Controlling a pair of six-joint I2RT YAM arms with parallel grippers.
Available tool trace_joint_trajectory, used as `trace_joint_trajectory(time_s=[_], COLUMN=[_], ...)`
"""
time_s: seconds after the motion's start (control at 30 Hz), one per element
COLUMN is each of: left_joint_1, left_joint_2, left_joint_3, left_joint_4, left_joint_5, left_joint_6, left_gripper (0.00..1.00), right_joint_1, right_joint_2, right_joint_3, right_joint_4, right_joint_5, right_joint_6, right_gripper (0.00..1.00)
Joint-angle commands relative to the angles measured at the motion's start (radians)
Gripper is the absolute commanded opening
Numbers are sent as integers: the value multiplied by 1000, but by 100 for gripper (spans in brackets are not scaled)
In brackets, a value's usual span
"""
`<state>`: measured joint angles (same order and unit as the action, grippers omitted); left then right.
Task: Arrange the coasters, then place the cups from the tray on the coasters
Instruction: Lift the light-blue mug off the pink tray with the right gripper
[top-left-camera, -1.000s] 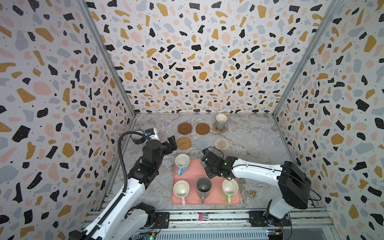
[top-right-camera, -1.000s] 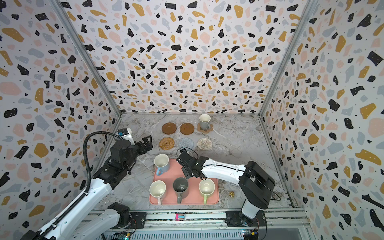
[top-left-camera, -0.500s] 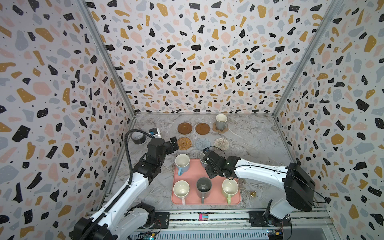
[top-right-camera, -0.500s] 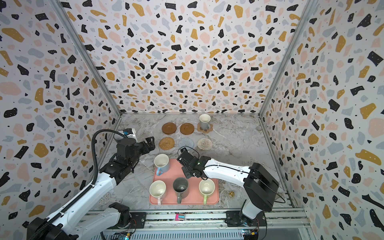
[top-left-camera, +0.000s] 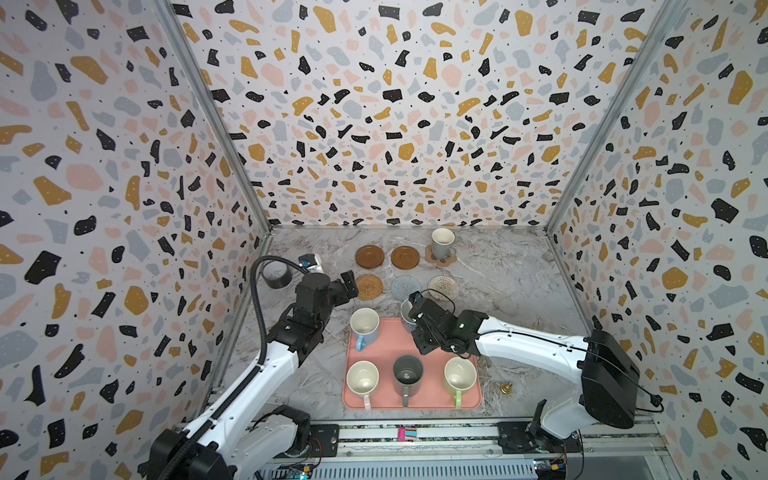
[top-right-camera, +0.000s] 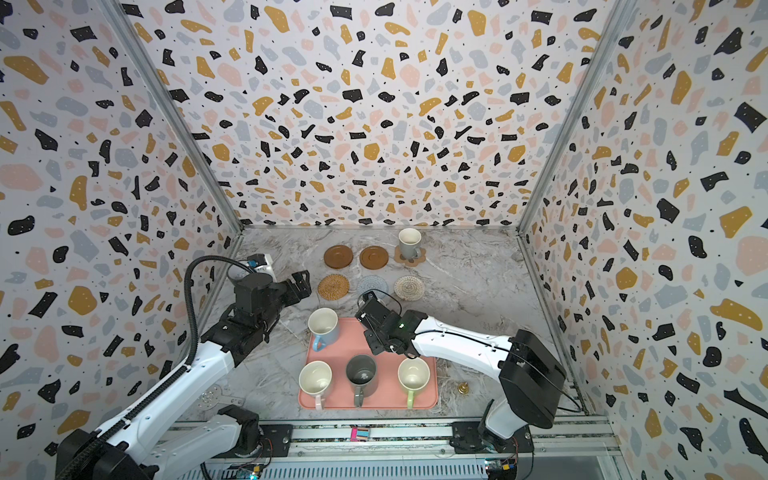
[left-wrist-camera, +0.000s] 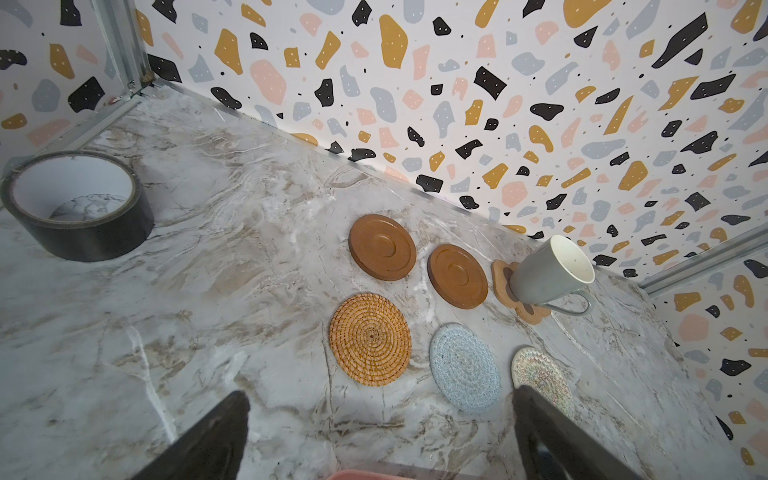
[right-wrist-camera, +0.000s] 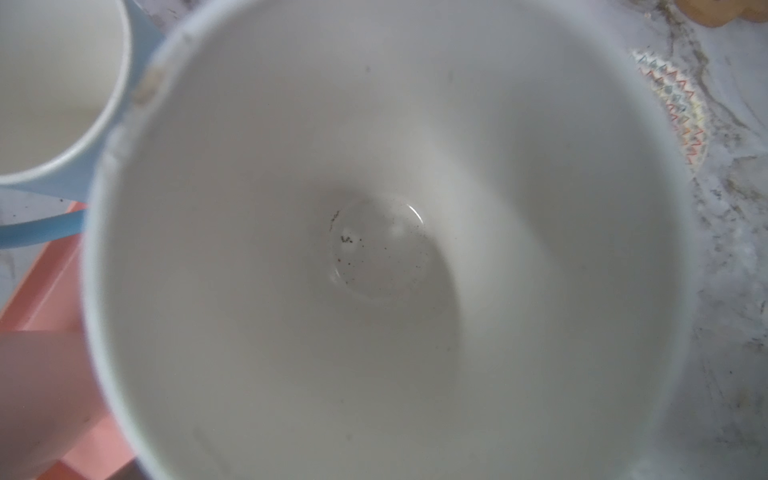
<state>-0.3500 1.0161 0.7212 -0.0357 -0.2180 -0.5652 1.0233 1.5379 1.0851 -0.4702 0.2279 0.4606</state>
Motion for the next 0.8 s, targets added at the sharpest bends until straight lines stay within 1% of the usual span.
trace_joint_trajectory(time_s=[0.0,0.3,0.77], left_joint_1=[-6,-5,-5], left_joint_2=[-4,-2,-12], left_joint_3=[29,31,15], left_joint_4=[36,33,42], left_joint_5=[-2,6,11], left_joint_6=[4,5,5], left_gripper=[100,100,100], right_joint_1=[6,1,-38], right_joint_2=[-32,-2,28], right_joint_3=[63,113,165], right_joint_4=[6,-11,13], right_joint_5=[14,10,-11], right_joint_6=[-17,-45,-87], right_gripper=[8,8,8])
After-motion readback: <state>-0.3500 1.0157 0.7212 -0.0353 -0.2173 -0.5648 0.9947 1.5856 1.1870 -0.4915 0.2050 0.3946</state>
